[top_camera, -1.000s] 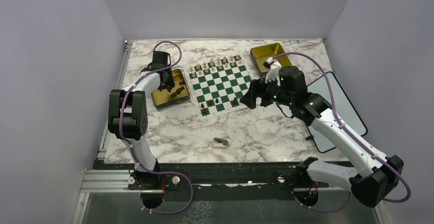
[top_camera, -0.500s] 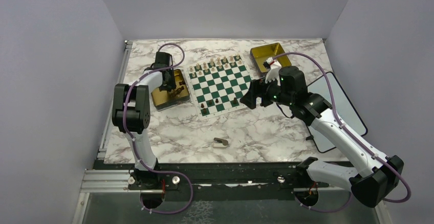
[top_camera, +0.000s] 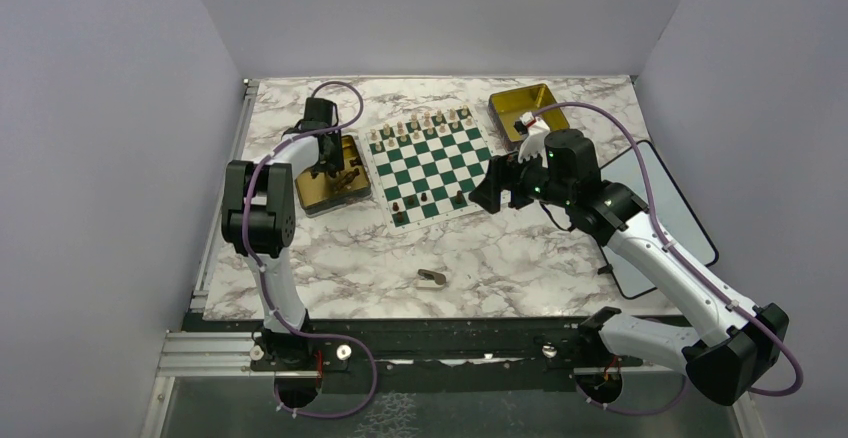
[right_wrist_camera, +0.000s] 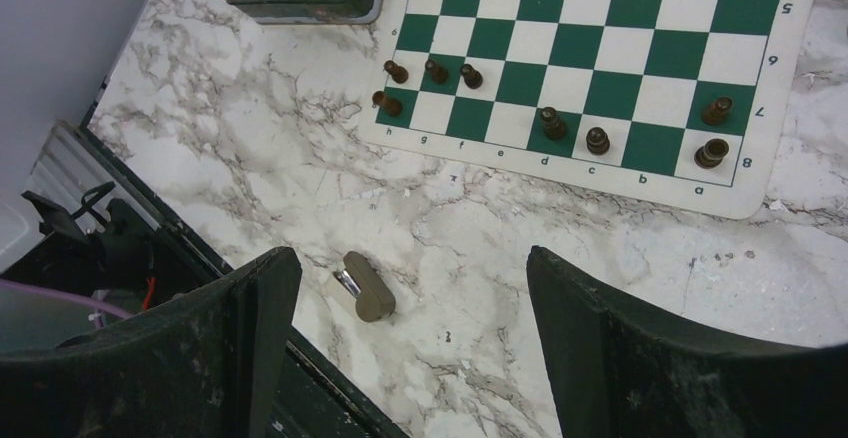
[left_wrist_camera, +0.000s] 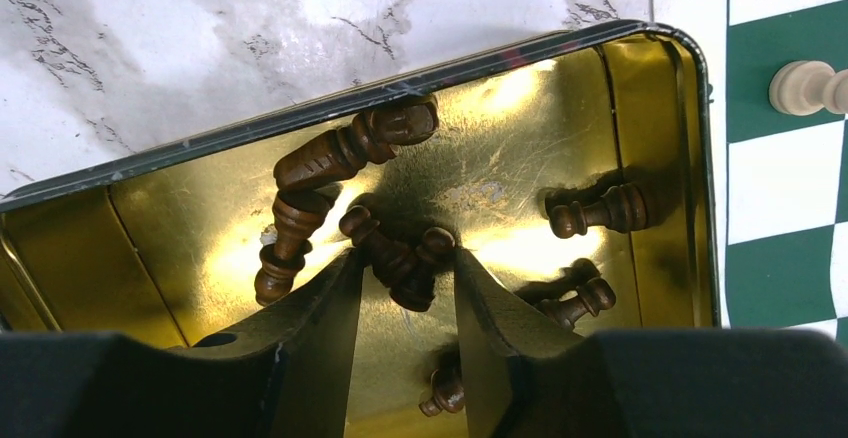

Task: Set up the chess pieces on the board
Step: Pick up the chess piece from the storage box.

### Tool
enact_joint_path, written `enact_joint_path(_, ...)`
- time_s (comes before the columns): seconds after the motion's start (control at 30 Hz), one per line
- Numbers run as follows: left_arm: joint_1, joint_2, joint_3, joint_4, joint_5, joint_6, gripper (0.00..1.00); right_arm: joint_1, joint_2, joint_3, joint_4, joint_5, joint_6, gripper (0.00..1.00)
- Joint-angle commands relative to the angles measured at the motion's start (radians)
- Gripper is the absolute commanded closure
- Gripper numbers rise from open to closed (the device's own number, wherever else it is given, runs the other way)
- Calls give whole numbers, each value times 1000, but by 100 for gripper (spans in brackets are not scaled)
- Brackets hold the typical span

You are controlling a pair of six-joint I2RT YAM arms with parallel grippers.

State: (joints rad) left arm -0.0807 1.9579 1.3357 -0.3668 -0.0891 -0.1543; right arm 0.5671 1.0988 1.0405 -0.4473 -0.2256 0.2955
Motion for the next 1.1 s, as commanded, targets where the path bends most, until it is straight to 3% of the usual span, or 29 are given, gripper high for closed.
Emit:
enact_joint_path(0.0,-3,25,37,-4,-9,28,61,-7,-5,22,10,6,-12,11)
enact_joint_path(0.3,-3,9,25,-29,31,8,78,-7,-10,6,20,6,-6,11)
enact_joint_path(0.8,-6,-152,-21,-51,77,-30,78,-7,-29,-14,49,-1,51,11)
enact_joint_path(1.07,-25,-279,-64,-39,119,-47,78,-8,-27,-26,65,80,140,0)
